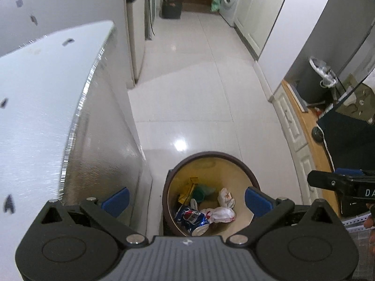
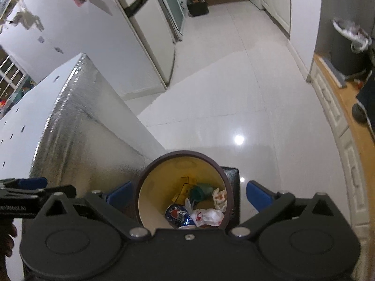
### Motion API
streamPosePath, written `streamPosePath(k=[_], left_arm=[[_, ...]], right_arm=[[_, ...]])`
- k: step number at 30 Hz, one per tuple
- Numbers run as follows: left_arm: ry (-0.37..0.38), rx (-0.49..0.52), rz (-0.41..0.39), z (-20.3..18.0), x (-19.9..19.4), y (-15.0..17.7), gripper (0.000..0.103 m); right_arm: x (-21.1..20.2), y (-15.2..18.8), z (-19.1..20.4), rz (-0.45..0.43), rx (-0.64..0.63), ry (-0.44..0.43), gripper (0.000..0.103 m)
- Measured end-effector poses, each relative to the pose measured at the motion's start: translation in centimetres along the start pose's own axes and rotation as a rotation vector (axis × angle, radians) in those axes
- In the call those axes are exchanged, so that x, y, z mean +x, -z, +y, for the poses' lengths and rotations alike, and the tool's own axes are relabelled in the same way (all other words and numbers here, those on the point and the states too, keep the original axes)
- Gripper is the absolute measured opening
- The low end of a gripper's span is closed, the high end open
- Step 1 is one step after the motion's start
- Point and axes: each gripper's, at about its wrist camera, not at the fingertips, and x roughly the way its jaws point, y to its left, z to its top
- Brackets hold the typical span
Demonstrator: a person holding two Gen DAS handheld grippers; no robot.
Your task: Collect trash
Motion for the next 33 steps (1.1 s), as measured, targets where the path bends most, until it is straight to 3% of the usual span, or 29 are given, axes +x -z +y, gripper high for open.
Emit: streamPosePath(k=[15,33], left_arm=[[0.011,-0.007,-0.138,0.5,-9.1,3.5,0.103],[0.048,0.091,-0.188,2.4,-13.2,10.6,0.103]], right_arm=[[-8.4,1.9,2.9,-0.117,-0.068,-0.008,0.103],[-15.1,9.8,6.8,-0.301,-0.112,0.064,0.103]])
